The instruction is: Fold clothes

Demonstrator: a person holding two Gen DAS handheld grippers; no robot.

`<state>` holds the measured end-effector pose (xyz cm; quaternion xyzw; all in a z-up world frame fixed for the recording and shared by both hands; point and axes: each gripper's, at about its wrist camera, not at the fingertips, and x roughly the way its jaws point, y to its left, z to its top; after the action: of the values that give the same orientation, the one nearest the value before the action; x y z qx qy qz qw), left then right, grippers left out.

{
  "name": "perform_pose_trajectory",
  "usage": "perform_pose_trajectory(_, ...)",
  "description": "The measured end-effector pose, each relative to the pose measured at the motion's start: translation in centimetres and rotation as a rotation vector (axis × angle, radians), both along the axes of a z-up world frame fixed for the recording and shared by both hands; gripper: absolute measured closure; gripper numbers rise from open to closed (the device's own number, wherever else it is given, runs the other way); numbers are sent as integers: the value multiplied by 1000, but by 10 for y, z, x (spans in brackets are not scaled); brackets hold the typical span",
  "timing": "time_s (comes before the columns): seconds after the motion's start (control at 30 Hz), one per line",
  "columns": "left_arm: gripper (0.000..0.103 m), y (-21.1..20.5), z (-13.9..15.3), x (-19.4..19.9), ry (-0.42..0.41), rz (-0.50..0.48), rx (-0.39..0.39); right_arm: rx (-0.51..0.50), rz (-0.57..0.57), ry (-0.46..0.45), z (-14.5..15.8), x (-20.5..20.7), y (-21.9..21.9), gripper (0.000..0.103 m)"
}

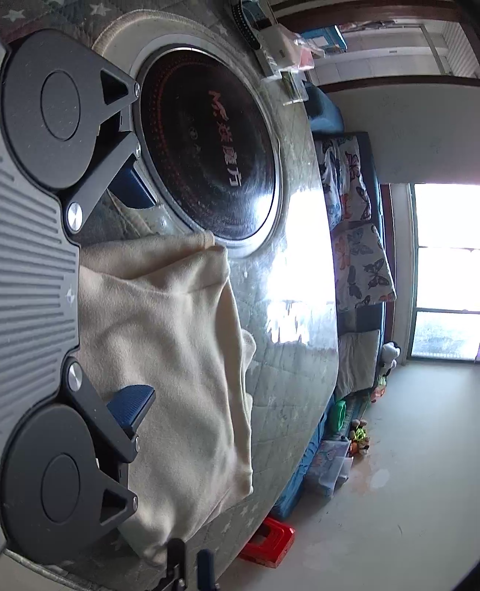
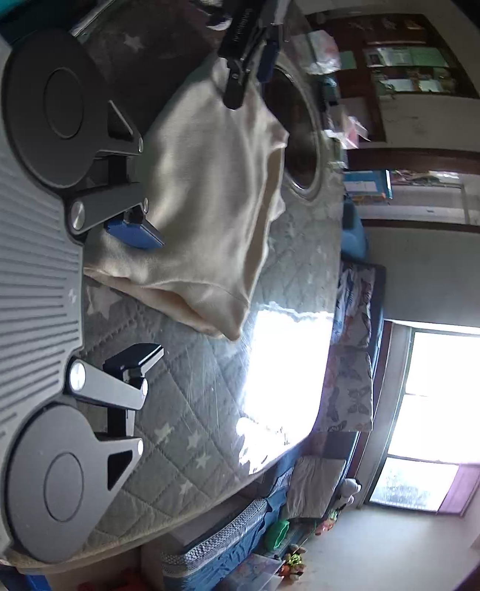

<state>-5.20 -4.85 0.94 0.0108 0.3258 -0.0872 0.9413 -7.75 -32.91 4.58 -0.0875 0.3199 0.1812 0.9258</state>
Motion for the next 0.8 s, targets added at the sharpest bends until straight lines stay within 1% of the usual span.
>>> perform_pose_trajectory(0.1,0,7,0,-1,10,39,-10,-36,10,31,-11,1,1,44)
perform_pose_trajectory(0.17,0,13,1,-3,8,60,-21,-39,17,43,-9,1,1,44)
perform_pose_trajectory(0.23,0,17,4,-4,-1,80,-23,-33,20,26,-2,2,1,44)
perform_pose_trajectory(0.33,0,22,4,1,11,122,-24,-22,29,-19,10,11,5,44)
perform_pose_trajectory(0.4,0,26,2,3,26,147,-30,19,32,-20,15,23,10,44)
perform_pose_trajectory(0.47,0,29,0,5,40,162,-39,59,34,-7,15,38,16,44)
perform_pose_trajectory(0.53,0,28,-1,3,37,163,-29,96,39,10,14,52,22,46)
perform_pose_trajectory(0.6,0,28,-1,1,33,162,-21,122,52,27,11,64,28,49)
perform_pose_trajectory(0.67,0,28,-2,0,31,161,-20,111,61,28,7,73,35,49)
perform_pose_trajectory(0.73,0,30,-2,-1,34,161,-25,83,52,72,-2,88,40,49)
perform_pose_trajectory(0.8,0,32,-1,-2,32,161,-29,82,40,89,-6,95,40,50)
